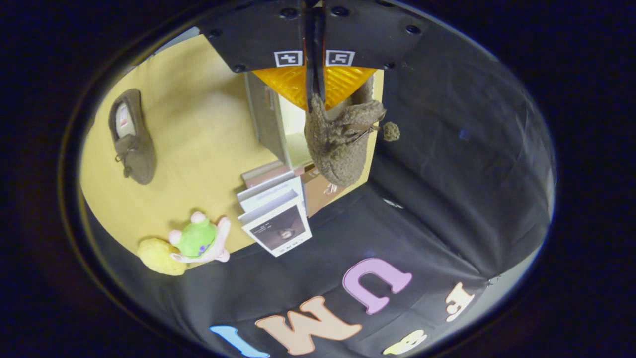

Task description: Open the storage box then place both shoes into the box .Put the left shoe in first, then the right shoe, with the right side of both shoes facing outward in a uniform manner.

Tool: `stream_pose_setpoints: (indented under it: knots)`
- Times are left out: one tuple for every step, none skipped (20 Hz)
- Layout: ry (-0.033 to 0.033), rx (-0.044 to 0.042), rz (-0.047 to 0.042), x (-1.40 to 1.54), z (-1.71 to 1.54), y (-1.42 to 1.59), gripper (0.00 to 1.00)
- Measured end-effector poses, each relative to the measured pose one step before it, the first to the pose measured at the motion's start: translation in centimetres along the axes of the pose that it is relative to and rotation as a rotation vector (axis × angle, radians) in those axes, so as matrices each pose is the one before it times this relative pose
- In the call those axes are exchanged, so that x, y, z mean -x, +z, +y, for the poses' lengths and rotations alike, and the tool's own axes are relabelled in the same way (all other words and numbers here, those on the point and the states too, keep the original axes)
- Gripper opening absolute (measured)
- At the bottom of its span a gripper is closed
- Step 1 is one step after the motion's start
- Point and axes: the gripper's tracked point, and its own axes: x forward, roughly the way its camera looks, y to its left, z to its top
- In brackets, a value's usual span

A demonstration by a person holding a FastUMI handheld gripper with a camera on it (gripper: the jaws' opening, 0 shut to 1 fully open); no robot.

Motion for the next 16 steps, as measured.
stream_pose_setpoints:
  knots:
    - [-0.00165, 0.00836, 0.01135, -0.642, 0.496, -0.718, 0.03]
    - [-0.00503, 0.00809, 0.01031, -0.686, 0.312, -0.606, 0.03]
    - [-0.00695, 0.00829, 0.01116, -0.582, 0.318, -0.602, 0.03]
    - [-0.00897, 0.00498, 0.00616, -0.644, 0.171, -0.409, 0.03]
    - [-0.01010, 0.00571, 0.00884, -0.740, 0.070, -0.475, 0.03]
    - [-0.01116, 0.00655, 0.01032, -0.689, 0.030, -0.528, 0.03]
    - [-0.01402, 0.00938, 0.00946, -0.751, -0.017, -0.525, 0.03]
    - [-0.01508, 0.00998, 0.00783, -0.666, -0.066, -0.527, 0.03]
    - [-0.01534, 0.00881, 0.00850, -0.760, -0.074, -0.544, 0.03]
    - [-0.01338, 0.00687, 0.01368, -0.652, 0.008, -0.567, 0.03]
    - [-0.01186, 0.00120, 0.01693, -0.875, 0.021, -0.732, 0.03]
    - [-0.00854, 0.00099, 0.01106, -0.738, -0.016, -0.416, 0.03]
    - [-0.00896, 0.00156, 0.01098, -0.536, 0.077, -0.457, 0.03]
    - [-0.01066, 0.00390, 0.00972, -0.603, 0.036, -0.353, 0.03]
    - [-0.00906, 0.00627, 0.00674, -0.578, 0.104, -0.356, 0.03]
    - [-0.00628, 0.00841, 0.00527, -0.595, 0.087, -0.262, 0.03]
